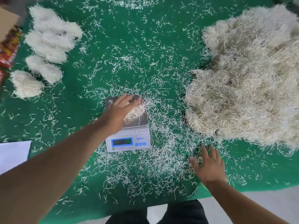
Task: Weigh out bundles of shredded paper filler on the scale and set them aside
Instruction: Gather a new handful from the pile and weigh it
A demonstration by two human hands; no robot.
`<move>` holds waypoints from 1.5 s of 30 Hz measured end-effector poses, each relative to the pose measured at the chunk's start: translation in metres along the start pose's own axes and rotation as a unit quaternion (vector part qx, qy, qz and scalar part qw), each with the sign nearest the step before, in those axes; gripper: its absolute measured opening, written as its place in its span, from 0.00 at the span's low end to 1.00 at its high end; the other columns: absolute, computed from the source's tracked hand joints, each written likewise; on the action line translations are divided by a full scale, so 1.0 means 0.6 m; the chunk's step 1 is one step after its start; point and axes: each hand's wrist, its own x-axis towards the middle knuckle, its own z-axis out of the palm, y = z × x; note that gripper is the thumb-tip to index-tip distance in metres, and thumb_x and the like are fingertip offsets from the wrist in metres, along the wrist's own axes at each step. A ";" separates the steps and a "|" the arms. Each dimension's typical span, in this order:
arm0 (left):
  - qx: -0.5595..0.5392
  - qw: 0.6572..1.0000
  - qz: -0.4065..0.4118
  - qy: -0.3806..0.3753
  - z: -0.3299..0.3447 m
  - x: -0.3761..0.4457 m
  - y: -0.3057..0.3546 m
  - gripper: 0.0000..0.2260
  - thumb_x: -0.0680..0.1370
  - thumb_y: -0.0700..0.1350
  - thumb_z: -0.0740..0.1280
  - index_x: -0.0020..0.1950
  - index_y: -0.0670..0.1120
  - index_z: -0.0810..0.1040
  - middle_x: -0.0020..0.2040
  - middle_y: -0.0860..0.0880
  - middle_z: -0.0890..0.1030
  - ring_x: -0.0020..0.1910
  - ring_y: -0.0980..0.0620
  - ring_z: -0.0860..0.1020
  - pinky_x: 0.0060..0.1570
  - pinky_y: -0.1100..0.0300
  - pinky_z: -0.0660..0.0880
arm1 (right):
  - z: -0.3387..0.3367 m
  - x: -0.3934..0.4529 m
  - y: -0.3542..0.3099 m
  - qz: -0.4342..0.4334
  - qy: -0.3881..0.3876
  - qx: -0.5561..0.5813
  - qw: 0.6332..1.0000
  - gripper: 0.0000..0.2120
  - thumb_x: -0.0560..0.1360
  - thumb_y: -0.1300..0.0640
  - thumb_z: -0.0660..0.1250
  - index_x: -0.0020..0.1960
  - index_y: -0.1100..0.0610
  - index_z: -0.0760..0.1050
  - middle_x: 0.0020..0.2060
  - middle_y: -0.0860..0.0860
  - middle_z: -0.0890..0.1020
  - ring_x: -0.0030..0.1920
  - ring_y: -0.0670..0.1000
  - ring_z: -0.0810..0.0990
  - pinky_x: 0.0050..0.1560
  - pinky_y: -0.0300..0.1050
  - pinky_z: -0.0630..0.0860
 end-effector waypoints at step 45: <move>0.059 0.927 -0.363 0.080 0.301 -0.344 -0.079 0.27 0.87 0.58 0.40 0.85 0.52 0.40 0.85 0.52 0.39 0.84 0.50 0.40 0.79 0.34 0.45 | 0.109 0.014 -0.036 0.046 0.168 0.043 0.984 0.38 0.82 0.29 0.43 0.86 0.43 0.38 0.85 0.51 0.40 0.85 0.54 0.38 0.81 0.69 0.43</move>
